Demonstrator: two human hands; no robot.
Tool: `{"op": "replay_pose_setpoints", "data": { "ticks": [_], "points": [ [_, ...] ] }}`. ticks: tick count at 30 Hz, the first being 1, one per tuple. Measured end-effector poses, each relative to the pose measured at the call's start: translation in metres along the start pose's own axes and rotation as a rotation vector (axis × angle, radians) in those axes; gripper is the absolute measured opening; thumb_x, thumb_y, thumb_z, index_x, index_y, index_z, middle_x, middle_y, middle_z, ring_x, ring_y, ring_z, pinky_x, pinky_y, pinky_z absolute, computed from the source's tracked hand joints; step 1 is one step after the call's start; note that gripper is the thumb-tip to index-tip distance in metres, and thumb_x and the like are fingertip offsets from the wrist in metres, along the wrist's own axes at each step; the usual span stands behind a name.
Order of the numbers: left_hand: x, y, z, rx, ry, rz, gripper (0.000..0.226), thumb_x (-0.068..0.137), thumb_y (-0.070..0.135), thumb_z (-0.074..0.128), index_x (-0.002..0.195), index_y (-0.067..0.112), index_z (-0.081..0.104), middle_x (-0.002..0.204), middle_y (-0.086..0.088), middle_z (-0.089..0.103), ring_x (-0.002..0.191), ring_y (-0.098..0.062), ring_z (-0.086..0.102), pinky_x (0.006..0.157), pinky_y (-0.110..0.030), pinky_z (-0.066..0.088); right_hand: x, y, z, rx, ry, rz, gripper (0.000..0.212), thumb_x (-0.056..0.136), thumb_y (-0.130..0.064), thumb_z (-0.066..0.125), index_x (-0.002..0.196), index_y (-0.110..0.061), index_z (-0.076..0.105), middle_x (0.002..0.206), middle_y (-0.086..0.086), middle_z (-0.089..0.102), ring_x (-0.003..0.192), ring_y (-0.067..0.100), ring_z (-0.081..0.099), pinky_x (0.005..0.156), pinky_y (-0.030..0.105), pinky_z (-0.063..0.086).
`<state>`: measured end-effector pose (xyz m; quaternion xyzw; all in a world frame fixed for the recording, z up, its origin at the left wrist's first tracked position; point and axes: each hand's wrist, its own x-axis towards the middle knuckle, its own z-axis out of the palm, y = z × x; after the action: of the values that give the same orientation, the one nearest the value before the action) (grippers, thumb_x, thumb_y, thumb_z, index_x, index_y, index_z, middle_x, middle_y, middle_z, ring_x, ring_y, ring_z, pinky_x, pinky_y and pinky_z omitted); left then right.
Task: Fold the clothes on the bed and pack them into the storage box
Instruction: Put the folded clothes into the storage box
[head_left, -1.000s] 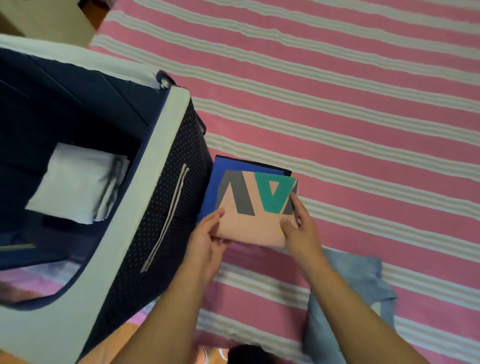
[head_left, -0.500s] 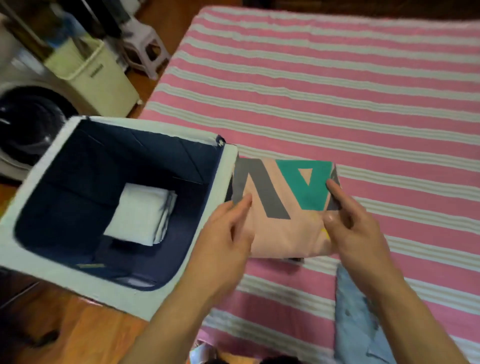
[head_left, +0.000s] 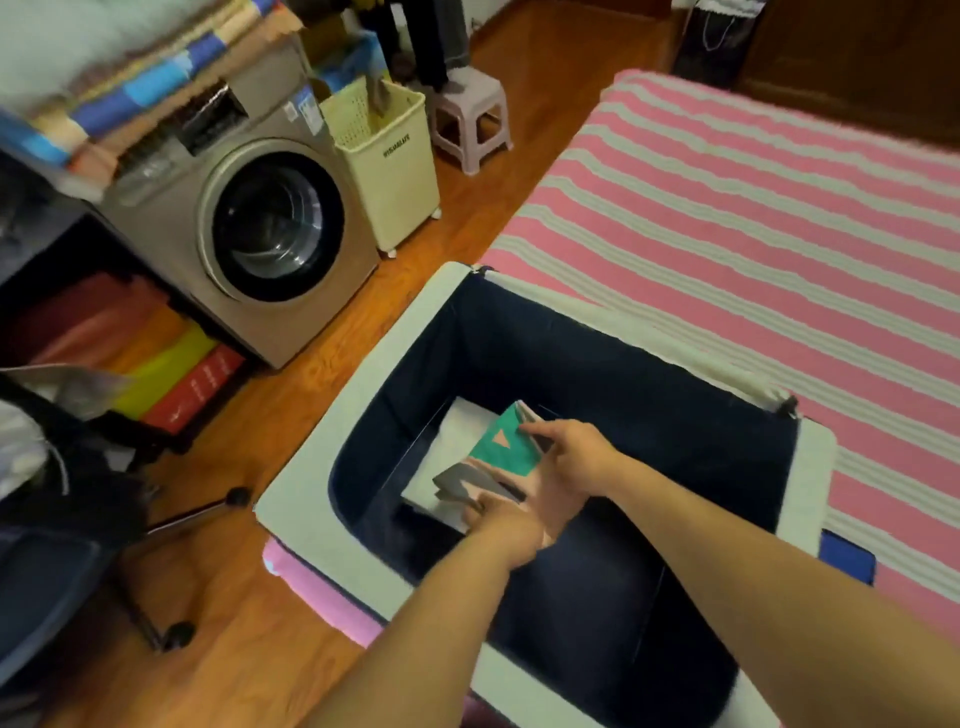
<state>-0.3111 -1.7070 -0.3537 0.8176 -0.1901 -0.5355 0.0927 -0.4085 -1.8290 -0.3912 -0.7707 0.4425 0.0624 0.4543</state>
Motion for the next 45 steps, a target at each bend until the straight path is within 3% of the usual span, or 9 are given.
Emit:
{"op": "replay_pose_setpoints", "data": {
  "ticks": [6, 11, 14, 19, 23, 27, 33, 37, 45],
  "points": [
    [0.069, -0.003, 0.016, -0.151, 0.154, -0.088, 0.098, 0.092, 0.026, 0.053, 0.160, 0.018, -0.017, 0.168, 0.001, -0.012, 0.151, -0.030, 0.017, 0.118, -0.043, 0.027, 0.095, -0.003, 0.015, -0.090, -0.010, -0.163, 0.065, 0.079, -0.005, 0.053, 0.141, -0.024, 0.056, 0.127, 0.004, 0.059, 0.108, 0.017, 0.057, 0.090, 0.032, 0.049],
    [0.123, -0.029, 0.027, -0.159, 0.049, -0.254, 0.106, 0.092, 0.029, 0.059, 0.157, 0.024, -0.024, 0.164, -0.010, 0.001, 0.144, -0.036, 0.027, 0.118, -0.042, 0.030, 0.151, 0.045, 0.058, -0.253, -0.109, -0.179, 0.064, 0.091, -0.010, 0.055, 0.151, -0.026, 0.042, 0.150, 0.010, 0.044, 0.139, 0.034, 0.039, 0.115, 0.046, 0.031],
    [0.129, -0.033, 0.026, -0.118, 0.178, -0.281, 0.100, 0.090, 0.026, 0.059, 0.159, 0.033, -0.013, 0.153, -0.014, 0.021, 0.132, -0.037, 0.039, 0.108, -0.044, 0.039, 0.154, 0.051, 0.066, -0.270, -0.067, -0.218, 0.063, 0.094, -0.008, 0.050, 0.153, -0.028, 0.039, 0.154, 0.008, 0.040, 0.138, 0.035, 0.035, 0.116, 0.041, 0.026],
    [0.136, -0.022, 0.014, -0.734, 0.356, -0.247, 0.067, 0.088, 0.004, 0.044, 0.151, 0.027, 0.038, 0.143, -0.013, 0.051, 0.121, -0.036, 0.056, 0.108, -0.045, 0.046, 0.152, 0.046, 0.069, -0.219, -0.008, -0.186, 0.063, 0.090, -0.006, 0.054, 0.148, -0.030, 0.046, 0.141, 0.007, 0.047, 0.120, 0.036, 0.044, 0.104, 0.033, 0.031],
    [0.126, -0.028, 0.009, -0.466, 0.556, -0.209, 0.054, 0.094, 0.003, 0.045, 0.147, 0.013, 0.048, 0.149, -0.013, 0.042, 0.130, -0.035, 0.050, 0.107, -0.038, 0.040, 0.143, 0.036, 0.074, -0.140, -0.028, -0.158, 0.068, 0.090, -0.008, 0.056, 0.151, -0.035, 0.041, 0.147, 0.001, 0.040, 0.123, 0.032, 0.038, 0.106, 0.047, 0.038],
    [0.122, -0.028, 0.009, 0.103, 0.217, -0.345, 0.085, 0.090, 0.027, 0.057, 0.160, 0.024, 0.009, 0.164, -0.013, -0.004, 0.148, -0.041, 0.013, 0.120, -0.048, 0.023, 0.135, 0.033, 0.077, -0.464, 0.003, -0.148, 0.070, 0.092, -0.026, 0.059, 0.154, -0.040, 0.029, 0.159, 0.004, 0.023, 0.135, 0.035, 0.027, 0.111, 0.049, 0.031],
    [0.154, -0.044, -0.015, 0.987, 0.175, 0.025, 0.112, 0.090, 0.065, 0.057, 0.151, 0.037, -0.032, 0.159, -0.014, -0.038, 0.149, -0.042, -0.029, 0.123, -0.058, -0.004, 0.129, 0.044, 0.095, -0.805, -0.044, -0.338, 0.070, 0.104, -0.048, 0.029, 0.157, -0.036, -0.015, 0.165, -0.001, -0.024, 0.151, 0.035, -0.018, 0.122, 0.055, 0.001],
    [0.192, -0.064, -0.023, 1.053, 0.071, 0.063, 0.112, 0.087, 0.079, 0.047, 0.141, 0.041, -0.044, 0.152, -0.015, -0.048, 0.144, -0.044, -0.037, 0.122, -0.061, -0.001, 0.160, 0.063, 0.095, -0.786, -0.145, -0.311, 0.060, 0.104, -0.058, 0.011, 0.152, -0.046, -0.023, 0.161, -0.009, -0.032, 0.152, 0.028, -0.020, 0.122, 0.052, -0.005],
    [0.195, -0.061, -0.017, 1.061, 0.012, -0.019, 0.120, 0.082, 0.079, 0.055, 0.138, 0.043, -0.045, 0.149, -0.017, -0.052, 0.141, -0.050, -0.037, 0.117, -0.066, 0.012, 0.156, 0.045, 0.089, -0.801, -0.228, -0.230, 0.062, 0.103, -0.056, 0.022, 0.153, -0.051, -0.015, 0.162, -0.013, -0.029, 0.152, 0.030, -0.019, 0.121, 0.055, -0.007]
  ]
}}
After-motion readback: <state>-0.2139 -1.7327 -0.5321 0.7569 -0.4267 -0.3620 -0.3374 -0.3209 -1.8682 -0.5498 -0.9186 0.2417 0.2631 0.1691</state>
